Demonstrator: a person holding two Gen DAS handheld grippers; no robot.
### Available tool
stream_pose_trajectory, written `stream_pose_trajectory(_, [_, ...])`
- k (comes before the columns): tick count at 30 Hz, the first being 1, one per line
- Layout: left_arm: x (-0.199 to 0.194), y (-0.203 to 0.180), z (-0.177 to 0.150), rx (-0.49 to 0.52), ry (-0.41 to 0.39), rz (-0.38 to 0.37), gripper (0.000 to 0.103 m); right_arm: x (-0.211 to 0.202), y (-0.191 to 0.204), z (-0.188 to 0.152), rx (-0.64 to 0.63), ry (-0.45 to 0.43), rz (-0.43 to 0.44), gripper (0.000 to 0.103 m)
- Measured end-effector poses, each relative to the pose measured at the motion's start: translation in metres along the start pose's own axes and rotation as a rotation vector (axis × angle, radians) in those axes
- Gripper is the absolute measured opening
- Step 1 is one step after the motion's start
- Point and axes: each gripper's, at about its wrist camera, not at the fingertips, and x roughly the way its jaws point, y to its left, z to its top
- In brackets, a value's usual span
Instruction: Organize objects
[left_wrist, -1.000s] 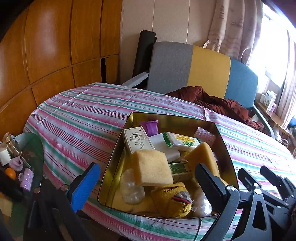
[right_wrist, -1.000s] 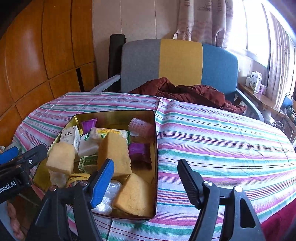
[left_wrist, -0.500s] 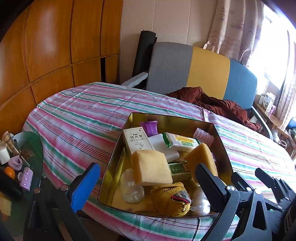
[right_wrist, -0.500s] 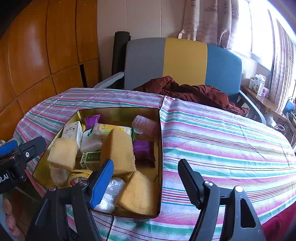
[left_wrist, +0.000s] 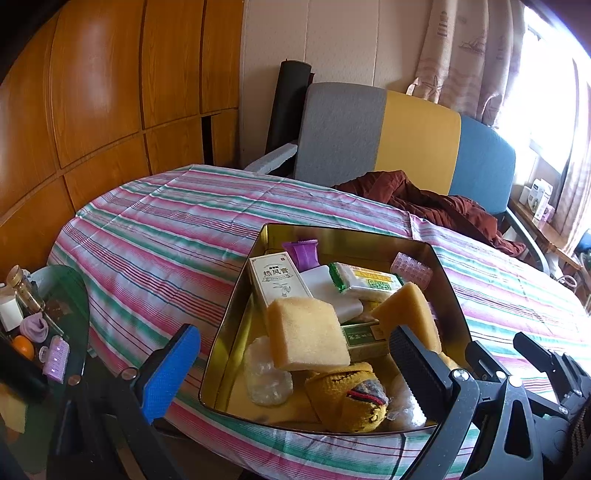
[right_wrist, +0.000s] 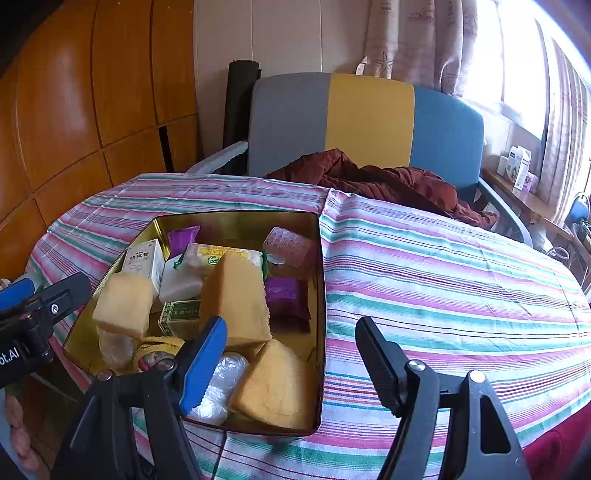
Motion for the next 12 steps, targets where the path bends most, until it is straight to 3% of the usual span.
stream_pose_trajectory(12, [0.0017,-0.0012,-0.0015,0.013,-0.001,-0.002,0.103,0.0003,0.0005,-0.0004,-0.005,-0.002,0.005,0.073])
